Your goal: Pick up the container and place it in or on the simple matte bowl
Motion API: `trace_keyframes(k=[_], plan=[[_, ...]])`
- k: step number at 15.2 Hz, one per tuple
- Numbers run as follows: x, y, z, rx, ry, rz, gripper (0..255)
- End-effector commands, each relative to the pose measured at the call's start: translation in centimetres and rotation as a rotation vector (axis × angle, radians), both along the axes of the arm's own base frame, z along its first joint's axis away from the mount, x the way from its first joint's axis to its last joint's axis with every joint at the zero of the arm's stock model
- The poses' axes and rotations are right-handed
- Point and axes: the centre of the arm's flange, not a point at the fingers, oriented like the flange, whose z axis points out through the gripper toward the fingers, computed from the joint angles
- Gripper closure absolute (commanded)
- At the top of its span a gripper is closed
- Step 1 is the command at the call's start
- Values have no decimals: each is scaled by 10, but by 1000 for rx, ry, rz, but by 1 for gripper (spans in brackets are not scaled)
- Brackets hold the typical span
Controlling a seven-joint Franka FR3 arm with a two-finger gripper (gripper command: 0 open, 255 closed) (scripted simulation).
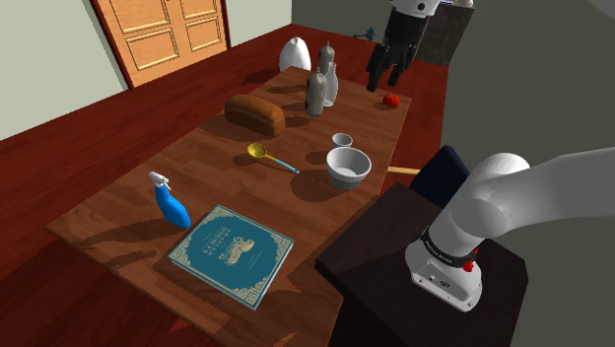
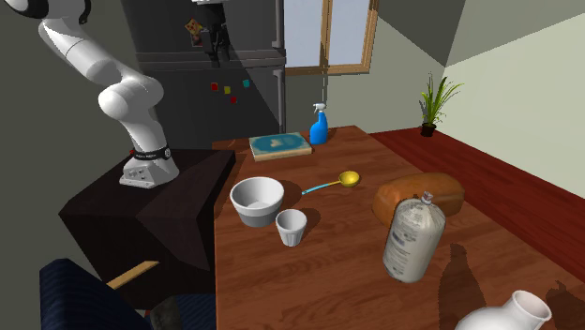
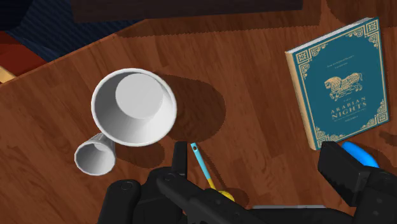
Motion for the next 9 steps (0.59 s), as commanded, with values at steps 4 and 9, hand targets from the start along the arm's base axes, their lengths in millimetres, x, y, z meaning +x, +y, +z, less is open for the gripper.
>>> trace_keyframes(k=[4,9], plan=[[17,-22,-28,0,-2,-4,0],[45,-58,-75,-1,-4,-11,0]])
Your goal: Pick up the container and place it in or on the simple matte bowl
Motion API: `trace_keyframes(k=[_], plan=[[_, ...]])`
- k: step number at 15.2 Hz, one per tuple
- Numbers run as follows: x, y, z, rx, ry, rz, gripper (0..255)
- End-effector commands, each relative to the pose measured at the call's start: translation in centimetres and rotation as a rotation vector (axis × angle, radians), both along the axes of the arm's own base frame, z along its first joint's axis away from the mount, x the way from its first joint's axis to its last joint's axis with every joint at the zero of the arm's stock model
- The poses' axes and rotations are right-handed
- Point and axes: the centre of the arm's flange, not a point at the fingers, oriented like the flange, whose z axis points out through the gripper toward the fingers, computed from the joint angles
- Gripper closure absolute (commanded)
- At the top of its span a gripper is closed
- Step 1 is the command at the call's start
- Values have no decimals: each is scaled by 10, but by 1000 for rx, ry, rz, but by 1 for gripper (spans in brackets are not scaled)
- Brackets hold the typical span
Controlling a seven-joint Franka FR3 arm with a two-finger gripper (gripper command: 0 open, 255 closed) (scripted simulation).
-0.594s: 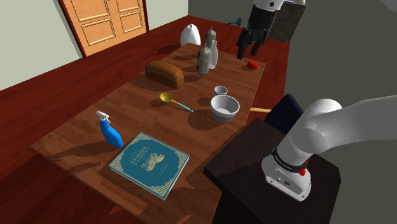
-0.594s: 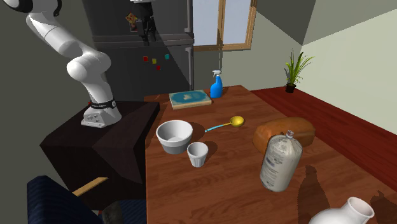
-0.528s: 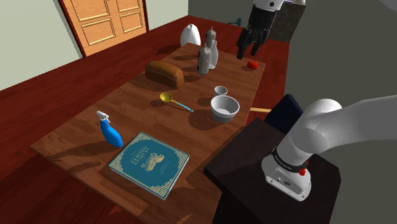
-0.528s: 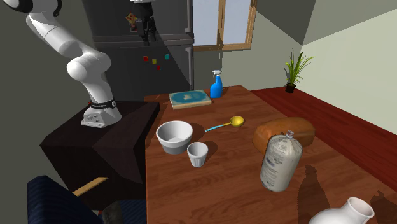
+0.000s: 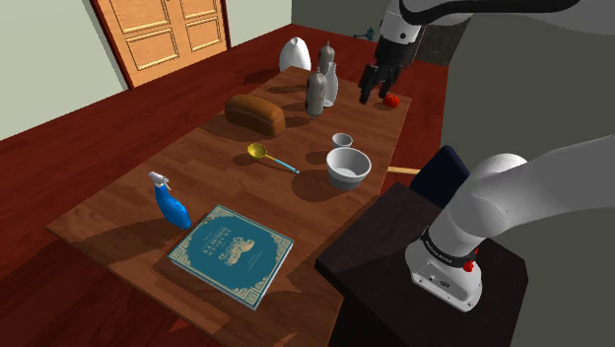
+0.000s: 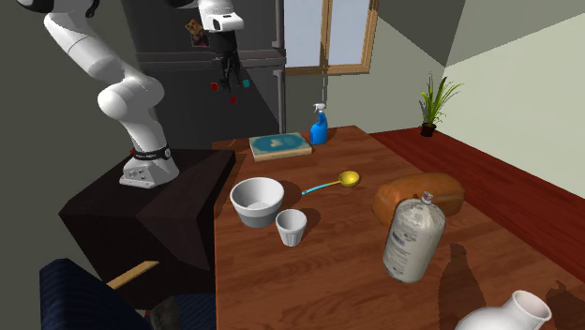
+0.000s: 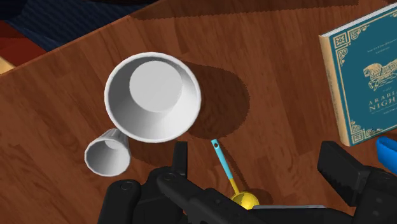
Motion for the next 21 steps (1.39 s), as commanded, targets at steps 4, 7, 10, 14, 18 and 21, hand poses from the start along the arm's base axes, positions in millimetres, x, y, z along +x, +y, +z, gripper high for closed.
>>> trace_keyframes(k=[4,7,10,14,18,21], plan=[[28,-38,-47,-1,-4,-7,0],[45,-60,-75,-2,-6,-11,0],[61,-82,-103,-2,-8,-15,0],[83,-112,-140,-3,-10,-21,0],[105,-142,-177,-3,-12,-27,0],[121,-164,-205,-4,-14,-31,0]])
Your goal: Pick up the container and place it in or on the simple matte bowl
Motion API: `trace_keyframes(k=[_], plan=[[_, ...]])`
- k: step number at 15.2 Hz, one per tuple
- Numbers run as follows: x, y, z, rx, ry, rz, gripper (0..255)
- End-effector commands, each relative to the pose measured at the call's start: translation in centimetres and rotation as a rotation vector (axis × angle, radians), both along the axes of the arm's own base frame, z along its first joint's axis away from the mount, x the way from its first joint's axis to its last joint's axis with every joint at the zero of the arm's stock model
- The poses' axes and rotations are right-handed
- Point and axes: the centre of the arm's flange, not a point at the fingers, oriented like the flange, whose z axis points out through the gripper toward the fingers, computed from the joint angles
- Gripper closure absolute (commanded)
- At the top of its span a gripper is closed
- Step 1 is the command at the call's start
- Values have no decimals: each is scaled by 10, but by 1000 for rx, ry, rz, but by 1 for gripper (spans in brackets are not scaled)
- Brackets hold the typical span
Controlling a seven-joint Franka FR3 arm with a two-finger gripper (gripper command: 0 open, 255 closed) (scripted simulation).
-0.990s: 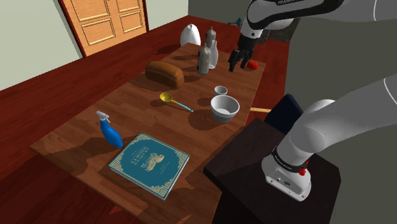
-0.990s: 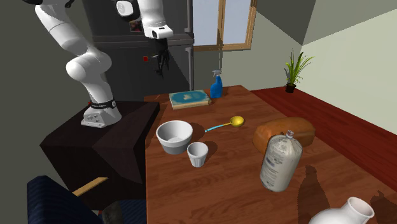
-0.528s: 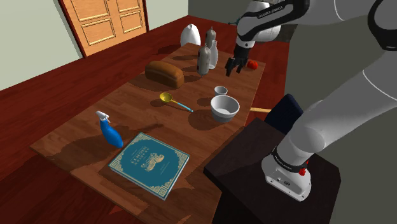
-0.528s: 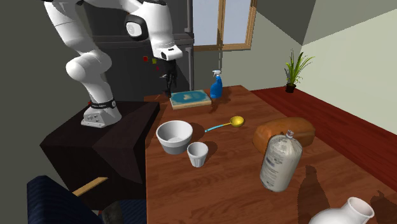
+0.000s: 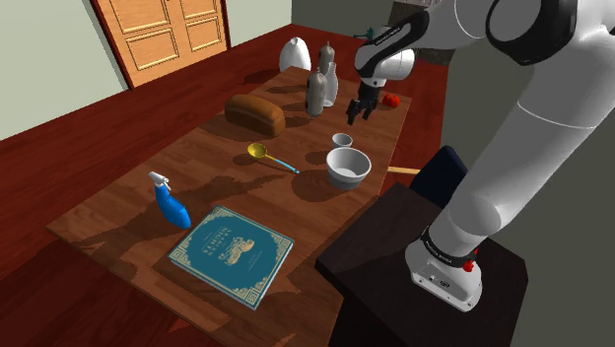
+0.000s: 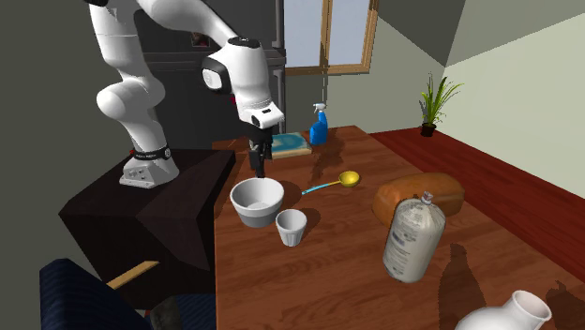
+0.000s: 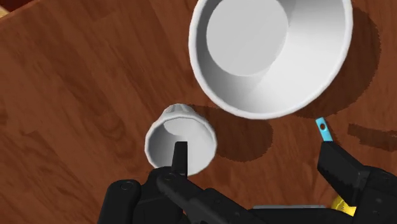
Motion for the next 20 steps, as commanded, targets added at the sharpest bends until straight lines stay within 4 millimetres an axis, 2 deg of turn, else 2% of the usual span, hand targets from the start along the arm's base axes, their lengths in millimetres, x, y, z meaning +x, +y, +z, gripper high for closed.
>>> trace_keyframes(k=[1,12,13,20], plan=[[12,-12,-21,-1,-2,-2,0],[71,-95,-122,-3,-8,-18,0],[72,-95,-123,-3,-8,-18,0],[75,-92,-163,-3,-8,-18,0]])
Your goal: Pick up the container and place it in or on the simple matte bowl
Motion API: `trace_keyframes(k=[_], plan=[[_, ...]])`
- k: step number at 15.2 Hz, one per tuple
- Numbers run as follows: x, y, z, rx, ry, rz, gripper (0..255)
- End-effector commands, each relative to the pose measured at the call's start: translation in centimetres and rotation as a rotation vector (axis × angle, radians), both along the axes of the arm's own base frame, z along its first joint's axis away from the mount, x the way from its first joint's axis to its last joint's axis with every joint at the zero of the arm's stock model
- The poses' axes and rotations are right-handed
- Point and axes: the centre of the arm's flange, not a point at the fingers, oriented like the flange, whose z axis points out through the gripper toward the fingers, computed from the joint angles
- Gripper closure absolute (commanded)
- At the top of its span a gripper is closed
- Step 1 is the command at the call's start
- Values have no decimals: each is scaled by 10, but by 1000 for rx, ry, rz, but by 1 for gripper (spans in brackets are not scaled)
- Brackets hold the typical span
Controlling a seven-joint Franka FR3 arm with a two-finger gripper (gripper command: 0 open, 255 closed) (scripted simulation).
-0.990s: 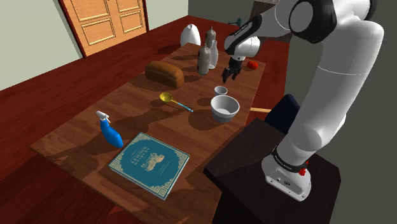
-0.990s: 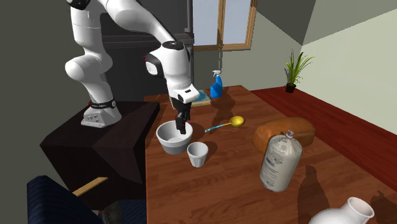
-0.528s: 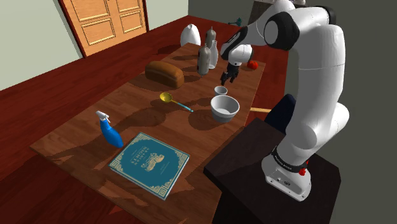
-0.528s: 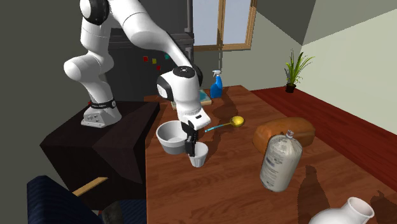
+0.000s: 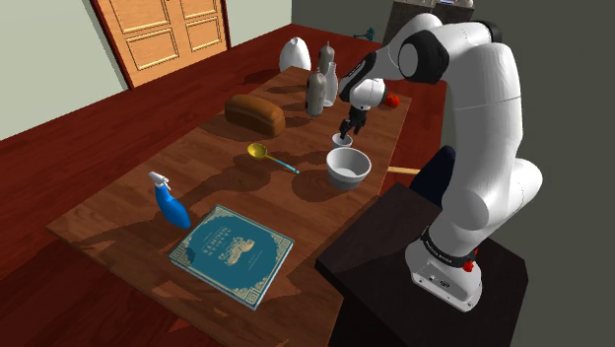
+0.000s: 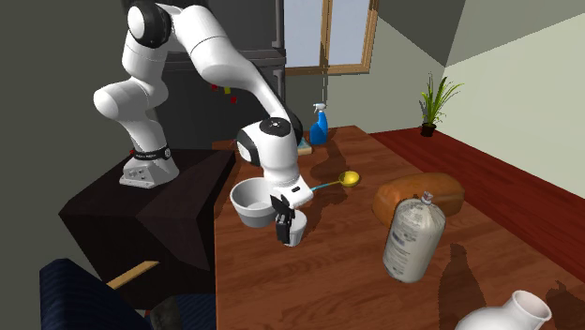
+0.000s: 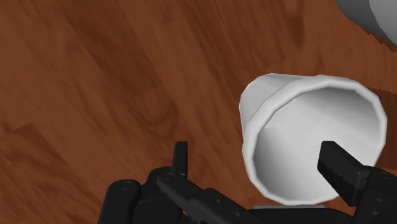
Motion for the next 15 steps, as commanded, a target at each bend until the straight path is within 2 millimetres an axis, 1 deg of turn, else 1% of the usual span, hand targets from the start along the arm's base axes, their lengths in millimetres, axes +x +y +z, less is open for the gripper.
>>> trace_keyframes(k=[1,8,9,15], plan=[[0,1,-6,0,0,0,0],[0,1,-6,0,0,0,0],[0,1,-6,0,0,0,255],[1,1,-6,0,0,0,255]])
